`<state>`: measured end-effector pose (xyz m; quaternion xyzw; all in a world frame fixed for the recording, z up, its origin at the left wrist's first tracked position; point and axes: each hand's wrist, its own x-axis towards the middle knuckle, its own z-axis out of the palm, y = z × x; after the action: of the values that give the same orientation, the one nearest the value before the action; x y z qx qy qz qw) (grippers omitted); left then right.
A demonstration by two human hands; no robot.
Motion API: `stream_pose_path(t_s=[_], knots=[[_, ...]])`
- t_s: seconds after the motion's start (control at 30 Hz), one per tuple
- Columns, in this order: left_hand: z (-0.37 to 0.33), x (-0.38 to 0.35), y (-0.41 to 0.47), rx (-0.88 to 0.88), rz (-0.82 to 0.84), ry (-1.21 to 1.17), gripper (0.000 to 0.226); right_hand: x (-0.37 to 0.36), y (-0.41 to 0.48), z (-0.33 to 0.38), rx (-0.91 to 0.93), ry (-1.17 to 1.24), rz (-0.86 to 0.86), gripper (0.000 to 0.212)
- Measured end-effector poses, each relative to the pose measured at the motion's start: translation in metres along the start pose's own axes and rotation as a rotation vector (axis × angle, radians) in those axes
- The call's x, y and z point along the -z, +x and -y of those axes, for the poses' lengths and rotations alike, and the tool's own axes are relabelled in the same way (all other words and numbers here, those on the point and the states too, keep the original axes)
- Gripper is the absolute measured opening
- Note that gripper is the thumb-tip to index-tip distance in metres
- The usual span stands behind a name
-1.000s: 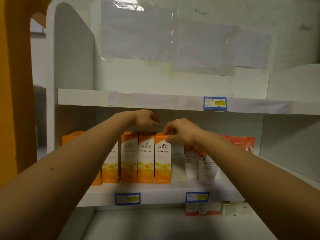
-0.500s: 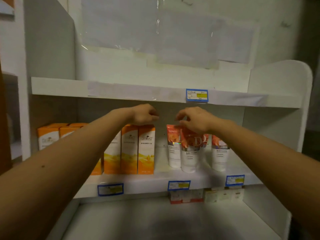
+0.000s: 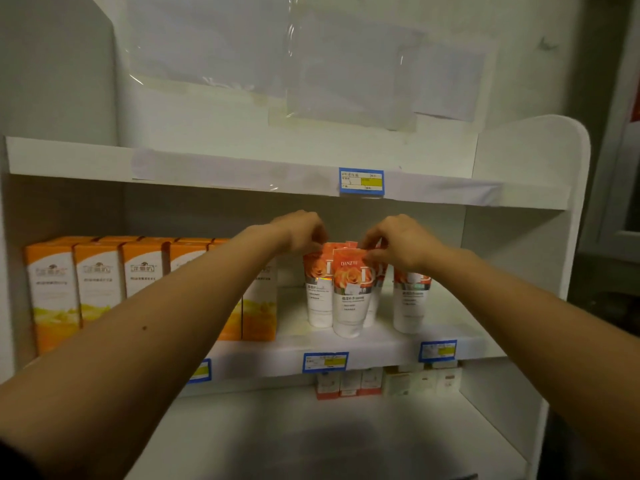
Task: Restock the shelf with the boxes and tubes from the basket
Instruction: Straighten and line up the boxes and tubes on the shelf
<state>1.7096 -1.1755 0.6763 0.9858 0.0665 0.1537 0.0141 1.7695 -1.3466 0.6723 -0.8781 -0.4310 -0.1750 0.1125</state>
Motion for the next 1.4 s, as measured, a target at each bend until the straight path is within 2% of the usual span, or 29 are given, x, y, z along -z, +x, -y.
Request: stream_pose_path(t_s=[0.13,0.47,1.2,1.4], knots=[[-0.002,-0.001,0.002,0.006,-0.068,-0.032,0.023,-0.002,0.000,-0.003,-0.019,0.021,-0.055,0.025],[0.002,0.018,-0.007,0.005,0.034,-0.003,0.016,-0.008,0.005,-0.005,-0.077,0.050,-0.063,0.028],[0.008,0.022,-0.008,0.130,0.089,0.071,0.016,-0.013,0.020,0.004,-0.087,0.145,-0.066,0.030],[0.003,0.022,-0.007,0.171,0.098,0.108,0.029,-0.014,0.019,0.001,-0.085,0.201,-0.095,0.026]])
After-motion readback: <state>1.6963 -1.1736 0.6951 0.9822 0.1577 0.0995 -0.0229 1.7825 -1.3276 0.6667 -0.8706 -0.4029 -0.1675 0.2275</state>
